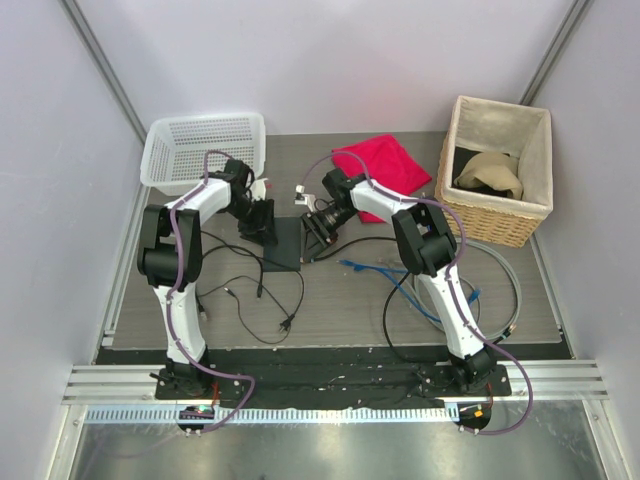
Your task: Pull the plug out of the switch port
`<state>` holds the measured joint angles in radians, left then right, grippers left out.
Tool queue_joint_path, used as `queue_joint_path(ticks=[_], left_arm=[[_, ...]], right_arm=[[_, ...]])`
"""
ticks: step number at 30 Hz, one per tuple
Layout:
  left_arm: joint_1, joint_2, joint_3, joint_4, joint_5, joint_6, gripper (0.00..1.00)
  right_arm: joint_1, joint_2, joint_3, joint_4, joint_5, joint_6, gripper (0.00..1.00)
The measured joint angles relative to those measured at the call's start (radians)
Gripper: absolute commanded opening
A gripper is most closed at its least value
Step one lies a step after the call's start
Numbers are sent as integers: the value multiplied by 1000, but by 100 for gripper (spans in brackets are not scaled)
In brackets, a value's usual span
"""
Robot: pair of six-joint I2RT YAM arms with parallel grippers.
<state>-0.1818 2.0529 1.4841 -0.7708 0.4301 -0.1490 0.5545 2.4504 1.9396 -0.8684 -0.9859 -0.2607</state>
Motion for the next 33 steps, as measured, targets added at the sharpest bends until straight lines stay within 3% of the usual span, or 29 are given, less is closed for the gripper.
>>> queue_joint_path(ticks=[6, 11, 16, 20, 23, 33], left_arm=[[0, 0, 0, 0, 0, 1, 48], [0, 0, 0, 0, 0, 3, 48], [0, 0, 0, 0, 0, 4, 48], [0, 0, 0, 0, 0, 4, 48], [0, 0, 0, 0, -1, 5, 48], [-1, 0, 0, 0, 0, 18, 48]], right_arm=[[0, 34, 36, -27, -60, -61, 50], [0, 48, 48, -25, -60, -66, 35], [0, 50, 41, -4, -27, -46, 32], [2, 43, 31, 16, 5, 2, 10], [10, 34, 27, 19, 40, 19, 1], [43, -10, 9, 13, 153, -20, 1]])
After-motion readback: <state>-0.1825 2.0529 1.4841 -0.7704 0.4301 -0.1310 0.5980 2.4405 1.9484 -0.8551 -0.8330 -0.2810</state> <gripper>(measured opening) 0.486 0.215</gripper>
